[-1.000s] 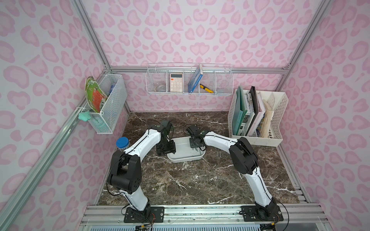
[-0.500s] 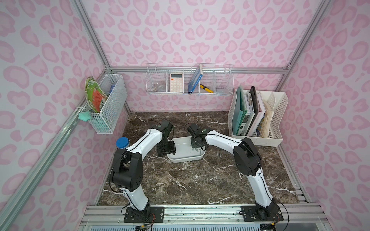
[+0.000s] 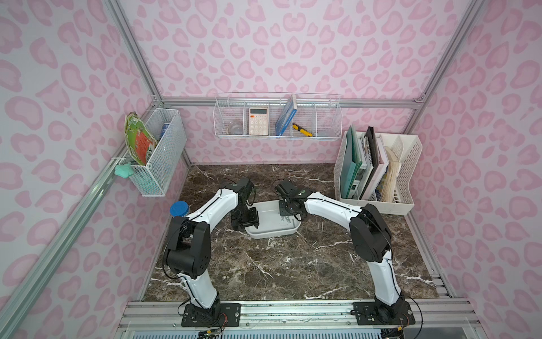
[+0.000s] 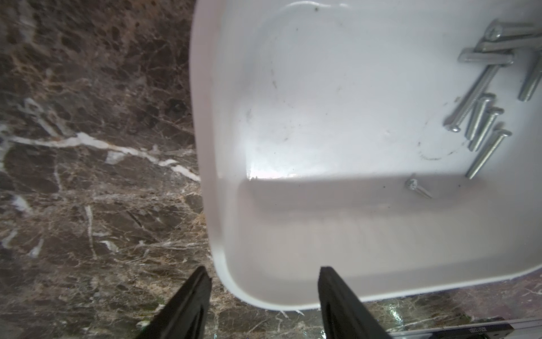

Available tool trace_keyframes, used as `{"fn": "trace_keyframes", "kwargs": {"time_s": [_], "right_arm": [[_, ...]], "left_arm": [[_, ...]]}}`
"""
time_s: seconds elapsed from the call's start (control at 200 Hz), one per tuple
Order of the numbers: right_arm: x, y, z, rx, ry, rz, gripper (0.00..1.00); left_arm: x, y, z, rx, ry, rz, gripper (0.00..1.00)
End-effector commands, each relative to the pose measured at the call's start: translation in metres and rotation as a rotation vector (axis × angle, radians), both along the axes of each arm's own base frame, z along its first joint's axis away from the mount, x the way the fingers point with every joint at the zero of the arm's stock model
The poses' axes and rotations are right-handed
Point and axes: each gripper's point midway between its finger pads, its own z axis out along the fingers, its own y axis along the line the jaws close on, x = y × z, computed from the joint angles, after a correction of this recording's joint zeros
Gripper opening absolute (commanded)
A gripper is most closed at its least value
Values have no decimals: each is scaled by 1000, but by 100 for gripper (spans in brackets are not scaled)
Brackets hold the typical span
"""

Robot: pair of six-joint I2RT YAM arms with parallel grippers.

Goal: Take out the screws from the storage box
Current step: Pick up the screw from the storage box, then place the screw at the center of the board.

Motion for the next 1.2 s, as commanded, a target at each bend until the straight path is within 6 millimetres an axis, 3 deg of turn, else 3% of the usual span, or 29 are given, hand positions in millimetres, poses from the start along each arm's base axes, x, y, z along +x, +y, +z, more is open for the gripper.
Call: {"fn": "trace_keyframes", "kwargs": {"time_s": [0.0, 0.41, 0.815, 0.835, 1.195], "right_arm": [[1, -1, 17, 58, -36, -33, 7], [-12, -38, 56, 71, -123, -128, 7], [-21, -74, 56, 43, -124, -178, 7], [-26, -80, 44, 20, -105, -177, 7], [-38, -111, 10, -21, -64, -207, 7]], "left_arm": [[-4, -4, 1, -22, 21, -4, 64], [-5, -9, 2, -36, 21, -7, 63], [-3, -5, 12, -21, -19, -1, 63], [-2, -5, 13, -19, -22, -1, 63], [-1, 2, 11, 19, -28, 4, 63]]}}
